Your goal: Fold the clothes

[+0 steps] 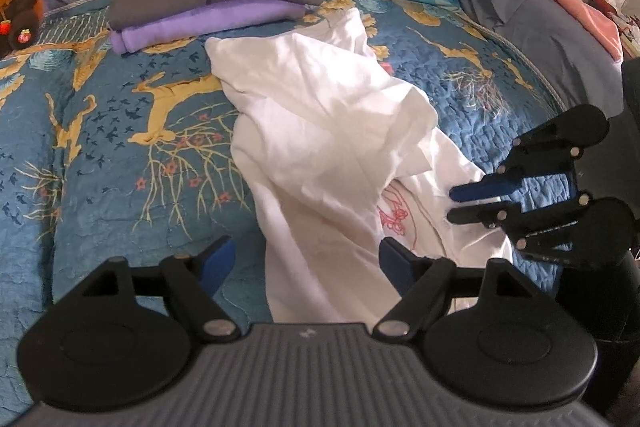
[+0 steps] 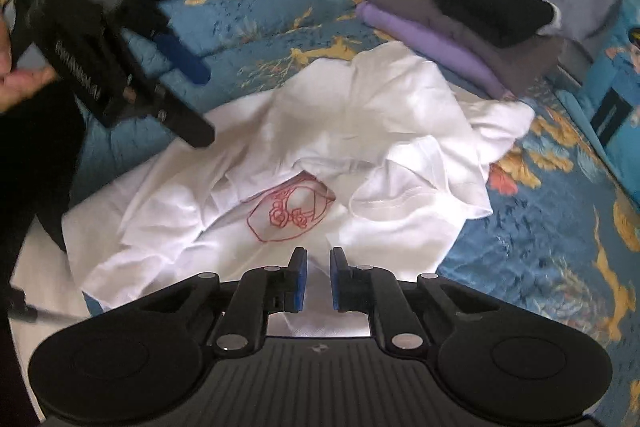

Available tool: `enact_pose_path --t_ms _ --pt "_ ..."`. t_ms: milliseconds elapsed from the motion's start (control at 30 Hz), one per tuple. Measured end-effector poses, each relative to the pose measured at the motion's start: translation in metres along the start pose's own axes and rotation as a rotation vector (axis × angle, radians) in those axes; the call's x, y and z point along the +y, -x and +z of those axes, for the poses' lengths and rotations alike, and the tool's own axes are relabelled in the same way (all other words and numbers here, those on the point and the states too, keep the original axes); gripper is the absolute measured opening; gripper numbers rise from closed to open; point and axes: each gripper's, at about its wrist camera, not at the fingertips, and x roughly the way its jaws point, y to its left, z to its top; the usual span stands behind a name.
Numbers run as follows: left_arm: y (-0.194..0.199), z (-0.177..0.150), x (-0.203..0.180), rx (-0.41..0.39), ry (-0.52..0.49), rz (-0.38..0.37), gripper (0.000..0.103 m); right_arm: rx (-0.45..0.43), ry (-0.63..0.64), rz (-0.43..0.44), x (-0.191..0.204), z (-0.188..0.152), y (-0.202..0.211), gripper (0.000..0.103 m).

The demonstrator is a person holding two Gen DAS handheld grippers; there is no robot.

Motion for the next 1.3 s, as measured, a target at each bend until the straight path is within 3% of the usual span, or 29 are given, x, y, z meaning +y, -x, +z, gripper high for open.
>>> enact_pose_path --t_ms 33,100,133,200,333,467,533,700,833,900,1033,1300 --pt "0.000 0.000 -0.001 0.002 -0.001 0.001 0.082 -0.026 -0.026 -0.004 -0.002 0.000 0.004 0.015" --pt "-0.001 0.000 -0.001 0.005 -0.003 0.002 0.082 -0.090 -0.104 -0.019 -0.011 0.004 0.007 0.033" --pt "-0.001 0.000 -0.001 0.006 -0.003 0.003 0.082 -0.123 -0.144 -0.028 -0.016 0.007 0.009 0.035" --pt "0.000 0.000 -0.001 0.006 -0.002 0.006 0.082 -0.156 -0.216 -0.030 -0.028 0.013 0.004 0.038" --pt "0.003 0.001 -0.001 0.001 0.003 0.005 0.082 -0.143 -0.307 0.076 -0.043 0.021 -0.018 0.038" --pt "0.005 0.000 0.000 0.000 0.005 0.003 0.082 -0.119 -0.250 0.194 -0.023 0.019 -0.016 0.039" --pt "0.004 0.000 0.001 0.002 0.005 0.003 0.082 -0.080 -0.176 0.211 -0.007 0.015 -0.013 0.041" --pt "0.003 -0.002 0.003 0.000 0.010 -0.004 0.082 -0.033 -0.116 0.169 0.006 0.000 -0.003 0.041" --pt "0.004 0.001 0.004 -0.007 0.008 -0.002 0.083 -0.088 -0.195 0.086 -0.012 0.000 0.011 0.042" --pt "0.003 0.002 0.005 -0.006 0.009 0.003 0.083 -0.125 -0.216 0.001 -0.024 0.007 0.014 0.044" --pt "-0.001 0.004 0.000 0.001 -0.006 0.000 0.083 -0.171 -0.202 -0.091 -0.048 0.031 0.007 0.045" --pt "0.003 -0.002 -0.001 -0.015 0.004 -0.024 0.084 -0.106 0.009 -0.051 -0.064 0.103 -0.049 0.046"
